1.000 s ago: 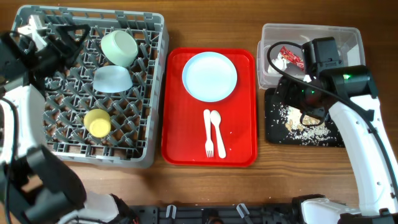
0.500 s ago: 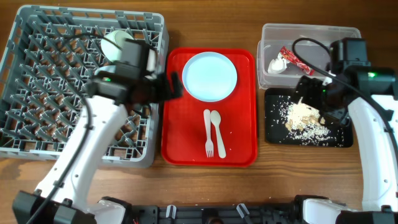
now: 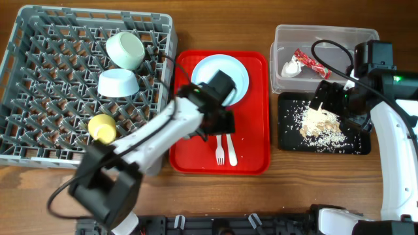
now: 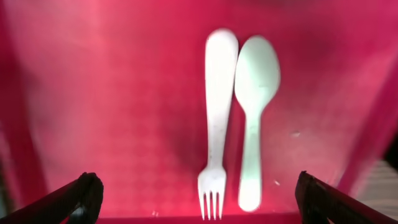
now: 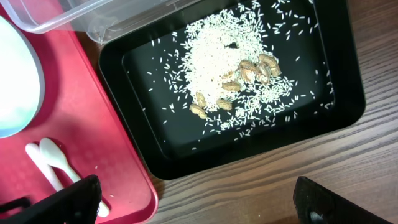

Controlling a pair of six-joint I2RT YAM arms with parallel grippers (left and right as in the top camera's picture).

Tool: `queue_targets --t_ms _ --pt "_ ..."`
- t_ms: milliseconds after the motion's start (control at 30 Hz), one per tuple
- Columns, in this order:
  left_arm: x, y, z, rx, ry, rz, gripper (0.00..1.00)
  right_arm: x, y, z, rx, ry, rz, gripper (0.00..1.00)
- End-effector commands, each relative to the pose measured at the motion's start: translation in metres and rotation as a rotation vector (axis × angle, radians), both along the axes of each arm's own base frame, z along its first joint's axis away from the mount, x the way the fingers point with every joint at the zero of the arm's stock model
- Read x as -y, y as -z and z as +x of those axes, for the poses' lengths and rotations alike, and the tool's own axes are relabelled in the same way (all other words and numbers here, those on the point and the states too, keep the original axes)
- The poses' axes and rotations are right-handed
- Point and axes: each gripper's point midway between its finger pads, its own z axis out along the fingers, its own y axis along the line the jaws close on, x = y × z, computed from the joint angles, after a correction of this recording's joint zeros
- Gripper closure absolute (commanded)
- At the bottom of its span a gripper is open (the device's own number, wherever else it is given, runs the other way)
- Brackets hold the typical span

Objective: Sort waste into correct bins and load items into the dishwasher rack
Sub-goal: 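Grasp the white fork with the left gripper and put it in the rack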

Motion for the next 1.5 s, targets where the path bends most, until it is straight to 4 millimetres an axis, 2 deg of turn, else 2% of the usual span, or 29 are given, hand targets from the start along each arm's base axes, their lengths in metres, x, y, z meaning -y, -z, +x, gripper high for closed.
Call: queue_targets --t_ms 0,67,267,367,467,500,533,600,667,867,1033,1200,1267,1467 --pt "-0.006 0.031 -0.005 -0.003 0.017 0.137 0.03 0.000 -0.001 -0.001 0.002 -0.017 0.002 0.00" --pt "-0.008 0.040 -0.007 -0.016 0.025 0.165 0.04 0.000 -0.001 0.000 0.002 -0.017 0.001 0.00" --pt "-0.011 0.055 -0.010 -0.049 0.027 0.199 0.22 0.000 -0.001 0.000 0.005 -0.017 0.001 0.00" --pt "-0.011 0.062 -0.013 -0.070 0.031 0.207 0.25 0.000 -0.001 0.000 0.006 -0.016 0.001 0.00" --pt "-0.009 0.062 -0.016 -0.075 0.039 0.203 0.31 0.000 -0.001 0.000 0.006 -0.016 0.001 0.00" --pt "-0.008 0.062 -0.017 -0.075 0.044 0.204 0.37 0.000 -0.001 0.000 0.006 -0.016 0.002 0.00" --pt "-0.007 0.062 -0.019 -0.075 0.048 0.205 0.48 0.000 -0.001 0.000 0.006 -0.016 0.001 0.00" --pt "-0.004 0.062 -0.020 -0.073 0.057 0.205 0.53 0.000 -0.001 0.000 0.006 -0.016 0.001 0.00" --pt "-0.002 0.063 -0.022 -0.072 0.065 0.205 0.62 0.000 -0.001 0.000 0.005 -0.016 0.002 0.00" --pt "-0.002 0.063 -0.023 -0.072 0.067 0.205 0.68 0.000 -0.001 0.000 0.005 -0.016 0.002 0.00" --pt "-0.002 0.063 -0.023 -0.072 0.067 0.205 0.81 0.000 -0.001 0.000 0.005 -0.015 0.002 0.00" --pt "-0.002 0.063 -0.023 -0.072 0.068 0.205 0.84 0.000 -0.001 0.000 0.004 -0.016 0.002 0.00" --pt "-0.002 0.063 -0.023 -0.072 0.068 0.205 0.72 0.000 -0.001 0.000 0.004 -0.016 0.002 0.00" --pt "-0.002 0.064 -0.023 -0.071 0.076 0.204 0.66 0.000 -0.001 0.000 0.004 -0.016 0.002 0.00"
